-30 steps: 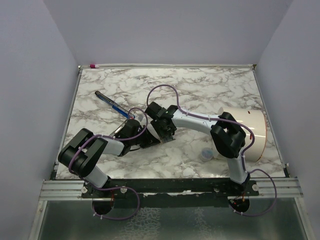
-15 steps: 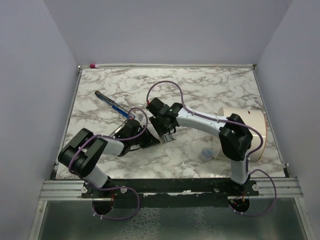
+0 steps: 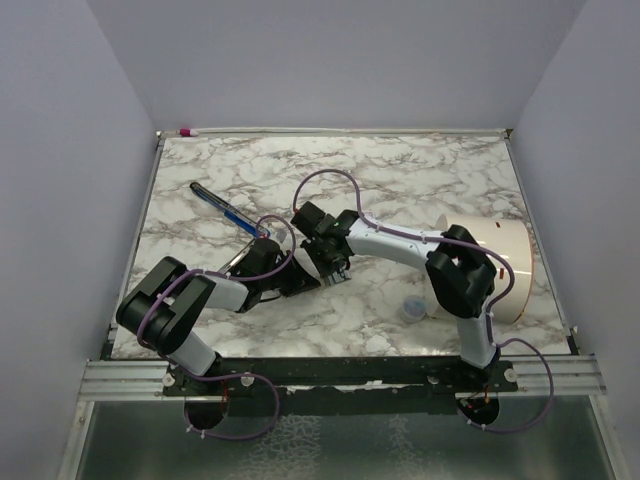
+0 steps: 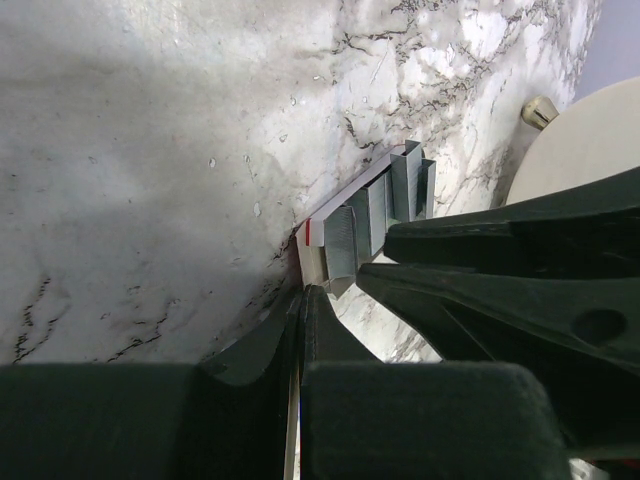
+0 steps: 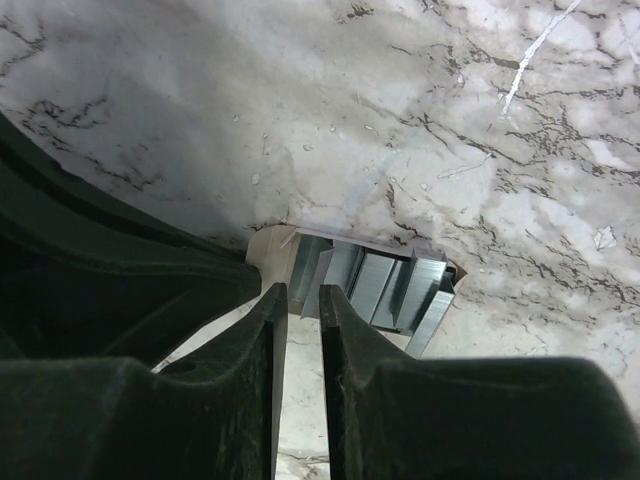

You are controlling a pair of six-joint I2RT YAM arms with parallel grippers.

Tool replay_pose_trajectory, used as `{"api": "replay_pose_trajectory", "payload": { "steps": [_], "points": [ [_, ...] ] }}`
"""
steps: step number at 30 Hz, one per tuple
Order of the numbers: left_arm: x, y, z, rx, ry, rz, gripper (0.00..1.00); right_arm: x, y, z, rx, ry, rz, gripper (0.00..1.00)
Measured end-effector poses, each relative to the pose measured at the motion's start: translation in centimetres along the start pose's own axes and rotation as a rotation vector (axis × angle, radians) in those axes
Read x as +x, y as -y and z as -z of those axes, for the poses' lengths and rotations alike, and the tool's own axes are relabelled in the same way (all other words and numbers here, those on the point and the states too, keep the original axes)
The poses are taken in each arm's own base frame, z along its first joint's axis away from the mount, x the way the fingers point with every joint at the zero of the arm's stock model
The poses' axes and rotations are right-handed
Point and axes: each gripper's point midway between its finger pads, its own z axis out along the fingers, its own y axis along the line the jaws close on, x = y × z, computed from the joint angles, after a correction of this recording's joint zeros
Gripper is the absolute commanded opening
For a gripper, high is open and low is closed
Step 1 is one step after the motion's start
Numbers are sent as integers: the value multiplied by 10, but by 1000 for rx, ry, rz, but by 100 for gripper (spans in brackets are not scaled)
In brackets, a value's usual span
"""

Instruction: Unload the staples from the stapler

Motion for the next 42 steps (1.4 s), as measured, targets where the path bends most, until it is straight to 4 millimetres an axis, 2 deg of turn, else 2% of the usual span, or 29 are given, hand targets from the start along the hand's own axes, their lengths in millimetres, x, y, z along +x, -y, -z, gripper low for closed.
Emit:
{"api": "replay_pose_trajectory", "payload": {
  "steps": [8,18,29,42],
  "points": [
    [0,0,0,0,0,0,0,5,1,-7,7,-22,-5,12],
    [0,0,0,0,0,0,0,12,3,-10,13,-38,-4,10],
    [0,0,0,0,0,0,0,13,2,-11,9,-42,-4,1],
    [0,0,0,0,0,0,0,11,-8,-11,-46,-42,-7,1]
  ]
}}
